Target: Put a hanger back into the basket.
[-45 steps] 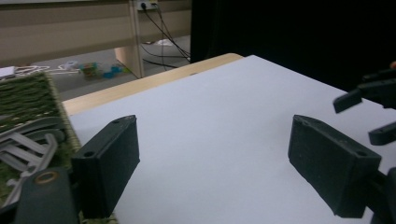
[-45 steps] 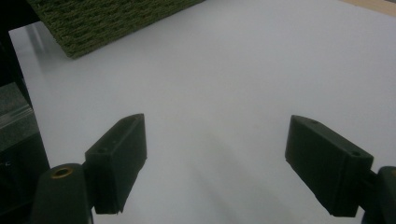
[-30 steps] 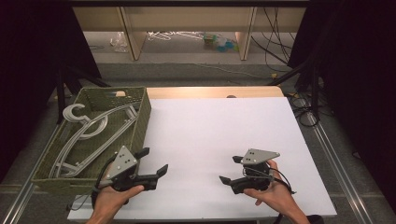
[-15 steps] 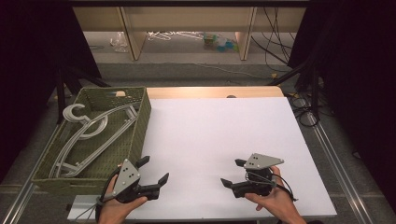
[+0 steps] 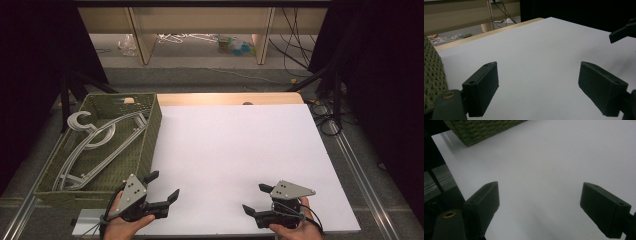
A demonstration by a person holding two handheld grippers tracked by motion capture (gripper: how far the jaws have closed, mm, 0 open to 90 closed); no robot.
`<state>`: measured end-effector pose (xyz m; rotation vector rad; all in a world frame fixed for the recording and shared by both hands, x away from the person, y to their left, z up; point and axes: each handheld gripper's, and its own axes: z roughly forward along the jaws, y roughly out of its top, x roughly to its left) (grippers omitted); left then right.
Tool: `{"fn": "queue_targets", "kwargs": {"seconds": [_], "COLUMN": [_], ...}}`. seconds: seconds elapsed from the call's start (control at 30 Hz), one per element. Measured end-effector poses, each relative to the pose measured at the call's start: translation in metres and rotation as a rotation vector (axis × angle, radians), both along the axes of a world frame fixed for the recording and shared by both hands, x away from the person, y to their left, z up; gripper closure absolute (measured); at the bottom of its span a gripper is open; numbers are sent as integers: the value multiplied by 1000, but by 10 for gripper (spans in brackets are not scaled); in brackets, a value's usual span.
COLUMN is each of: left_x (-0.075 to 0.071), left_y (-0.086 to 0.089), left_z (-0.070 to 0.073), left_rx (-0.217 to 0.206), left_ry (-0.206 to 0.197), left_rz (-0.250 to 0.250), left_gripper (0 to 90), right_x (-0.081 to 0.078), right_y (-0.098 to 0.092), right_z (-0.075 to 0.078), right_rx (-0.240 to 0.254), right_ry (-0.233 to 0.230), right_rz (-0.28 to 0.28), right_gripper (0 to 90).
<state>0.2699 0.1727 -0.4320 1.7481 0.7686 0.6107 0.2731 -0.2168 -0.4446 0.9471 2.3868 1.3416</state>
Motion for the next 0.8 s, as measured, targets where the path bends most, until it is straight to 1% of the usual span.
{"fn": "queue_targets", "kwargs": {"seconds": [0.07,0.1,0.13,0.17,0.2,0.23,0.3,0.33,0.5,0.57,0.6,0.63,0.7,0.8], "left_x": [0,1,0,0,0,0,0,1,1,1,1,1,1,1], "left_y": [-1,-2,-2,-2,-3,-4,-3,-2,-2,-2,-3,-3,-2,-2], "left_z": [-1,-2,-1,-1,-2,-2,-2,-2,-2,-1,-2,-2,-1,-2], "left_rx": [-2,-5,10,10,-4,-10,-11,2,1,-2,-19,-21,-1,-4], "left_ry": [6,1,5,5,12,16,16,9,9,6,9,11,7,12], "left_rz": [0,-15,-15,-15,-13,-11,-10,-17,-18,-19,-19,-19,-19,-19], "left_gripper": [163,163,162,163,163,162,162,162,163,163,163,163,163,163], "right_x": [-1,0,0,0,-1,0,0,0,0,0,0,0,0,0], "right_y": [0,0,0,0,0,-1,0,-1,-1,-1,-1,-2,-2,-1], "right_z": [0,1,1,1,2,2,2,2,3,3,3,3,3,3], "right_rx": [-8,-6,-7,-3,-1,1,6,10,12,11,10,9,11,10], "right_ry": [-7,-24,-25,-25,-25,-43,-44,-42,-46,-50,-49,-51,-51,-51], "right_rz": [-1,5,4,5,2,0,-4,-10,-8,-12,-13,-11,-12,-10], "right_gripper": [166,166,166,166,166,166,166,166,166,166,167,167,166,166]}}
